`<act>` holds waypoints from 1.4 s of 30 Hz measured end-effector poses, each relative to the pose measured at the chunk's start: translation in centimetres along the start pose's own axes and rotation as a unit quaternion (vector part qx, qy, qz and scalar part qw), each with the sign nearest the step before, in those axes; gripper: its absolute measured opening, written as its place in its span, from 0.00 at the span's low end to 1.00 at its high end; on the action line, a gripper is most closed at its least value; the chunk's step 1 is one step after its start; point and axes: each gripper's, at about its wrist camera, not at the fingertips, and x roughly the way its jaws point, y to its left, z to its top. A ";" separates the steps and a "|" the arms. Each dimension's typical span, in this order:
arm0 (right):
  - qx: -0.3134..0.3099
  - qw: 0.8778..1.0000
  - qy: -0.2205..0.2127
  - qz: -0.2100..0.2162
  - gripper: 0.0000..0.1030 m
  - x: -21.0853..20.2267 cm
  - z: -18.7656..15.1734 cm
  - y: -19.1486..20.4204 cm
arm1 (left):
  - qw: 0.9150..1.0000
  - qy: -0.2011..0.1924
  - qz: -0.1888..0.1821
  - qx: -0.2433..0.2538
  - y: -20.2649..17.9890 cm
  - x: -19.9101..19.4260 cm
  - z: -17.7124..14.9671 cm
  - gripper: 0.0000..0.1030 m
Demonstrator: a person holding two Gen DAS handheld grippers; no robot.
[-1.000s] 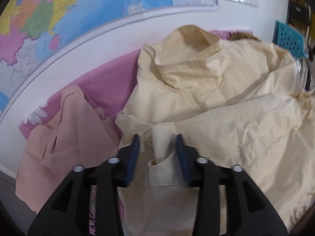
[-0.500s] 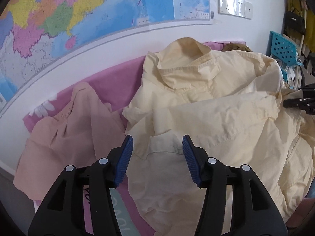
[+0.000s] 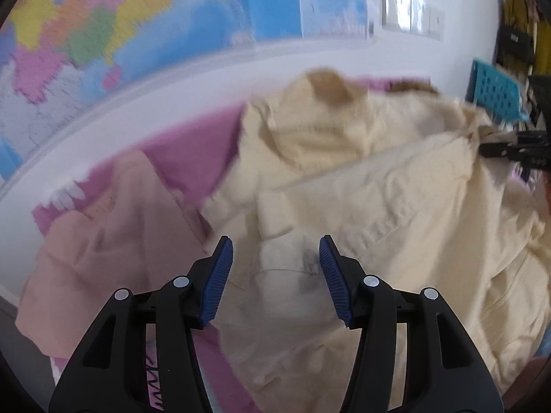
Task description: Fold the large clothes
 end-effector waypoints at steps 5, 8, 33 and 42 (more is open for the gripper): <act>0.023 1.000 0.017 0.000 0.36 -0.7 -1.9 -0.8 | 1.000 0.025 0.005 0.014 -0.3 2.2 -0.4 0.54; 0.021 0.999 -0.014 -0.020 0.53 -3.3 -2.0 -0.1 | 0.999 0.026 0.015 0.023 -0.7 2.4 -0.4 0.55; 0.025 0.999 -0.020 0.030 0.30 -3.3 -4.7 0.8 | 0.997 0.007 0.063 0.050 -1.3 1.9 -0.8 0.62; 0.035 0.999 0.021 0.030 0.24 1.4 -3.1 0.0 | 0.996 -0.003 0.071 0.049 -1.7 -0.1 -1.7 0.62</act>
